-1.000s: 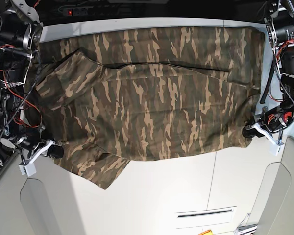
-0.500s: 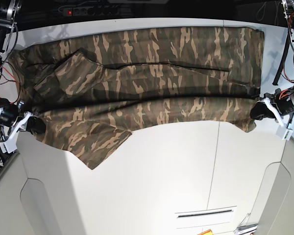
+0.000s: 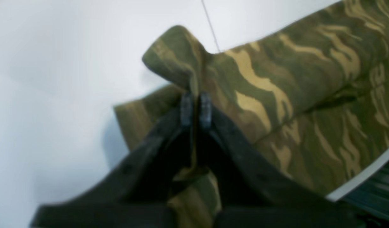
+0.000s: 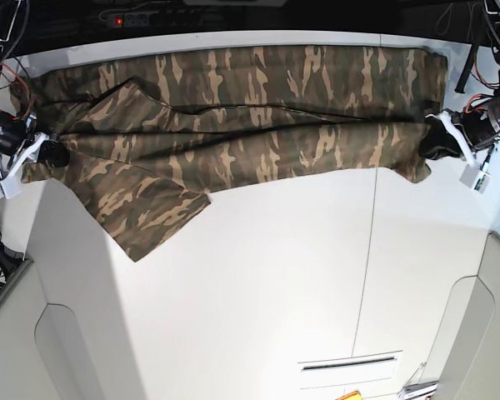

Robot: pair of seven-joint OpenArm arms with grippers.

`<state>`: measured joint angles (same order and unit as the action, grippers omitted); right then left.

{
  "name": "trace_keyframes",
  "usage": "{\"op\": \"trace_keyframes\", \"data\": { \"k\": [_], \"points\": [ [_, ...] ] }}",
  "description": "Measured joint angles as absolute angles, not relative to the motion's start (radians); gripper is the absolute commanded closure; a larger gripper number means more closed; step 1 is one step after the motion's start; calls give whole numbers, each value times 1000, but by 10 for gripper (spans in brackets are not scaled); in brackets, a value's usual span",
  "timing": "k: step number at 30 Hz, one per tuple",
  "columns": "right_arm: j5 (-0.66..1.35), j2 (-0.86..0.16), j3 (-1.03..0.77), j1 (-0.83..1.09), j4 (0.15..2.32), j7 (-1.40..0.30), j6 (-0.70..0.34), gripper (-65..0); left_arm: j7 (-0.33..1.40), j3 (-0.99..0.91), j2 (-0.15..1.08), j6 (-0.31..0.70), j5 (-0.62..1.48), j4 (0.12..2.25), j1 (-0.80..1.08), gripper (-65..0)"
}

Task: Fold the T-shirt properly
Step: 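Fold the held edge over toward the collar with both grippers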

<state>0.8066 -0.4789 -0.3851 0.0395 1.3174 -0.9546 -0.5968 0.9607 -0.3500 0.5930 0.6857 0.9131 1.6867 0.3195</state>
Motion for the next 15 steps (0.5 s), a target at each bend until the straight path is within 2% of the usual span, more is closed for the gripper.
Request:
{"op": "trace_keyframes", "data": {
  "k": [2, 3, 11, 15],
  "points": [
    [800, -479, -385, 56, 1317, -935, -589, -299, 952, -350, 572, 686, 889, 1687, 321, 0],
    [802, -479, -385, 56, 1317, -934, -588, -346, 936, -350, 567, 686, 887, 1687, 320, 0],
    [827, -479, -484, 49, 1333, -847, -587, -356, 927, -351, 556, 686, 886, 1687, 320, 0],
    [817, -474, -511, -29, 1336, -830, -585, -356, 927, -351, 556, 686, 884, 1687, 321, 0]
  ]
}}
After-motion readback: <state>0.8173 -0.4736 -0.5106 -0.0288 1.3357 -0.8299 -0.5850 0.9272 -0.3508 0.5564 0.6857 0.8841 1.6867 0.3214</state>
